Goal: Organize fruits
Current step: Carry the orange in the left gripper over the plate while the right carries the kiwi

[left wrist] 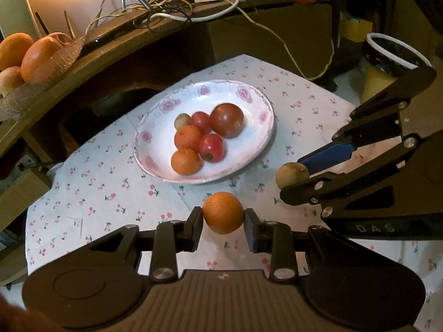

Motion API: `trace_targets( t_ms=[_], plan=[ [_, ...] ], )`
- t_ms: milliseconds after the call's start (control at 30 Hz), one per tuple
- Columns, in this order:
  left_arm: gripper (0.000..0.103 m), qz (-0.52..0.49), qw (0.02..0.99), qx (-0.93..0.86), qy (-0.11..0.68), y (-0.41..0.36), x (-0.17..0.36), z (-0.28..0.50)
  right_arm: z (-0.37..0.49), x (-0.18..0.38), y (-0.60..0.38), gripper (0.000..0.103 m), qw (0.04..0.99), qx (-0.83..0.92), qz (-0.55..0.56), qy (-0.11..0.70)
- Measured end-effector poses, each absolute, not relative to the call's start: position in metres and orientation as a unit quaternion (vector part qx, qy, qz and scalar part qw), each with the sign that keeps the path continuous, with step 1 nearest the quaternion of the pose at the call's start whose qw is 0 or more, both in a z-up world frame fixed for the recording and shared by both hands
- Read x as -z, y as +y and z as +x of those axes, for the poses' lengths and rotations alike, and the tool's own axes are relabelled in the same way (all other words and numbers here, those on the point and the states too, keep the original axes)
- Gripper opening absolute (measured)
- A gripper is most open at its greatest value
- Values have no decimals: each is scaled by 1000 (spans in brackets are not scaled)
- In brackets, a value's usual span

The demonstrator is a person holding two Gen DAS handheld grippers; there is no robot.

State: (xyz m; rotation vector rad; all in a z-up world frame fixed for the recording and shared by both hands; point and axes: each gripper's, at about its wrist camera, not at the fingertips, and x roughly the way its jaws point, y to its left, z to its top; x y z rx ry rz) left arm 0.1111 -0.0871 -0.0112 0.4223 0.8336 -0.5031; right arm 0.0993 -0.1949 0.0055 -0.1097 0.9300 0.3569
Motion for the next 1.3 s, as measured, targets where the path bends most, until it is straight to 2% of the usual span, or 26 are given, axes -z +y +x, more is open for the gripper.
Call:
trace_targets(
  t_ms=[1300],
  plan=[
    [36,170,896,176,371,-88,-2,173,160,-19,-199,30,906,-111,-16,407]
  ],
)
